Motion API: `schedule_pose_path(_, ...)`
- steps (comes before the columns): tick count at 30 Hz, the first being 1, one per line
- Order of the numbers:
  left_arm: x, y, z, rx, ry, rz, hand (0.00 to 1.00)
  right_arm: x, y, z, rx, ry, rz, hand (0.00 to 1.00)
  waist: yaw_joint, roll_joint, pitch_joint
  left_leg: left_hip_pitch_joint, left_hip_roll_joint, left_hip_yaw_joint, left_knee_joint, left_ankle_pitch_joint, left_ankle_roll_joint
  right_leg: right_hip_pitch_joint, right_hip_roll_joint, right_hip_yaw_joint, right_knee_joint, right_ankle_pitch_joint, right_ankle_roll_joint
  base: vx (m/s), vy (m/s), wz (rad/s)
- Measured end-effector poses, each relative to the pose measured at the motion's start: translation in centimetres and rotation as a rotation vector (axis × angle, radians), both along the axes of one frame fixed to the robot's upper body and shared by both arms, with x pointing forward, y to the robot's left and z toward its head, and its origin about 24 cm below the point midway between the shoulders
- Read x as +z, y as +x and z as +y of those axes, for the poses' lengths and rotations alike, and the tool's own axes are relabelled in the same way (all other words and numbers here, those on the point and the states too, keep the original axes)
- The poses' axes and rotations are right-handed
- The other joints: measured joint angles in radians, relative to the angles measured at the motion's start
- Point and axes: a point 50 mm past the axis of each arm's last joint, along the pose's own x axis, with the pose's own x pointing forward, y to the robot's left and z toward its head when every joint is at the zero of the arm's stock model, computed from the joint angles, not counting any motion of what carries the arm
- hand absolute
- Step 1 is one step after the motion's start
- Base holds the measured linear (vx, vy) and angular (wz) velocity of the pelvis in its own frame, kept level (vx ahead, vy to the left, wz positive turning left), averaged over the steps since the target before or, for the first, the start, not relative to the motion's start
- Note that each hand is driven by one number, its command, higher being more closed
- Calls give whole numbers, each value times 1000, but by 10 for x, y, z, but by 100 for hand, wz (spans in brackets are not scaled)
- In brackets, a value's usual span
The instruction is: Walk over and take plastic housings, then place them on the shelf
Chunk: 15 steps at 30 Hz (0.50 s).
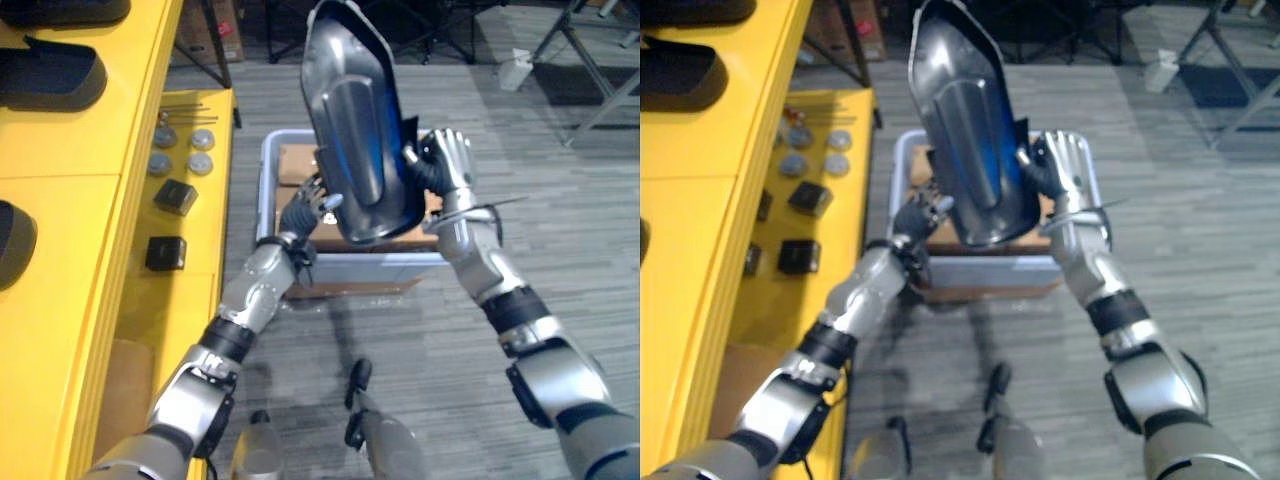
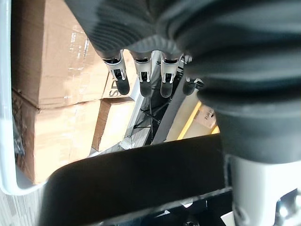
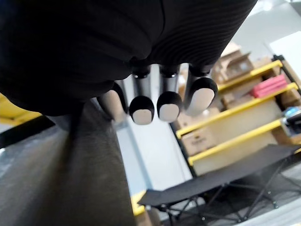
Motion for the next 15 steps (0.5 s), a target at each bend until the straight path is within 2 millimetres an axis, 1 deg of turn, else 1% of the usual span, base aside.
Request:
schedule_pose_path(7, 9, 2, -3, -23, -1, -31, 0, 8, 3, 4, 11, -15, -5, 100, 4, 0, 0, 0, -19, -1, 1, 1, 1, 4, -20, 2, 0, 7, 5, 4, 28, 3)
schedule_pose_path(11, 10, 2, -4, -28, -1, -39, 0, 3, 4, 6, 13, -38, 18, 100, 7, 0, 0, -2, -22, -8, 20, -1, 3, 19, -29, -1, 0, 9, 8, -37, 16, 8)
schedule_pose_path(15, 12, 3, -3, -26, 1, -43, 0, -1, 6, 7, 13, -41, 42, 100, 10, 0, 0, -23, -19, -18, 46, -9, 10, 17, -28, -7, -1, 8, 9, -72, -19, 5)
